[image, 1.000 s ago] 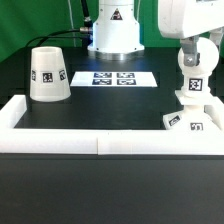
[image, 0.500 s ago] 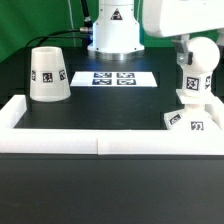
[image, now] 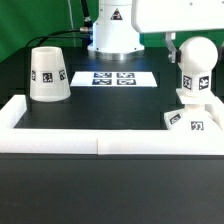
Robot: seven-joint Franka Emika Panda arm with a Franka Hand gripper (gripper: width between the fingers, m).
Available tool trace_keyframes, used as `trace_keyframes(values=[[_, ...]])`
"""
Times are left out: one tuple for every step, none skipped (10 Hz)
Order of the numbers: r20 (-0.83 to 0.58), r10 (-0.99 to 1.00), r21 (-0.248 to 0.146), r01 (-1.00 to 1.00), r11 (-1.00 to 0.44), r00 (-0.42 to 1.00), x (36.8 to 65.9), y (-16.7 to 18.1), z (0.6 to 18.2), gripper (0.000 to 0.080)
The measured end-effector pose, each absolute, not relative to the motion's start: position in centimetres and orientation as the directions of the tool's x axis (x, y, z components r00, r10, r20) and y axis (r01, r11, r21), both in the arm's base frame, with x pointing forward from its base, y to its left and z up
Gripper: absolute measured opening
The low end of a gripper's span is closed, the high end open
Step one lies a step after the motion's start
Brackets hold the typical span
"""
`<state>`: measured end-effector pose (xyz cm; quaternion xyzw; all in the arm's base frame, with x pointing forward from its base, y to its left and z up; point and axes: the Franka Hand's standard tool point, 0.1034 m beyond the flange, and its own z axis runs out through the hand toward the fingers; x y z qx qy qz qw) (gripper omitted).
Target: Assemble lamp
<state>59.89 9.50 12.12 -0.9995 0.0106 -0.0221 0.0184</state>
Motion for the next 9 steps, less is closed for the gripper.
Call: trace_keyframes(values=[[0.04,-0.108,-0.04,-0.107,-0.993,0.993,59.89,9.39,12.09,0.0577],[0.035,-0.186,-0.044,-0.185,-0.982,0.982,59.85,9.37,12.02,0.0577],[0.027,-0.297,-0.049,-0.295,-0.954,0.955,59.77,9.35,11.91,0.0577],[0.021,-0.39,-0.051,-0.389,-0.92,0.92,59.73,9.32,11.89,0.0577],[0.015,-0.476,-0.054,-0.475,-0.878,0.879,59.68,9.3,11.86,0.0577],[0.006,-0.569,-0.057,-0.568,-0.821,0.822,59.64,9.22,11.84,0.0577],[-0.001,-0.629,-0.057,-0.628,-0.776,0.777,59.6,9.26,11.84,0.0577],[-0.015,-0.675,-0.061,-0.675,-0.735,0.737,59.56,9.24,11.83,0.0577],[-0.028,-0.717,-0.062,-0.717,-0.694,0.696,59.53,9.24,11.84,0.0577]])
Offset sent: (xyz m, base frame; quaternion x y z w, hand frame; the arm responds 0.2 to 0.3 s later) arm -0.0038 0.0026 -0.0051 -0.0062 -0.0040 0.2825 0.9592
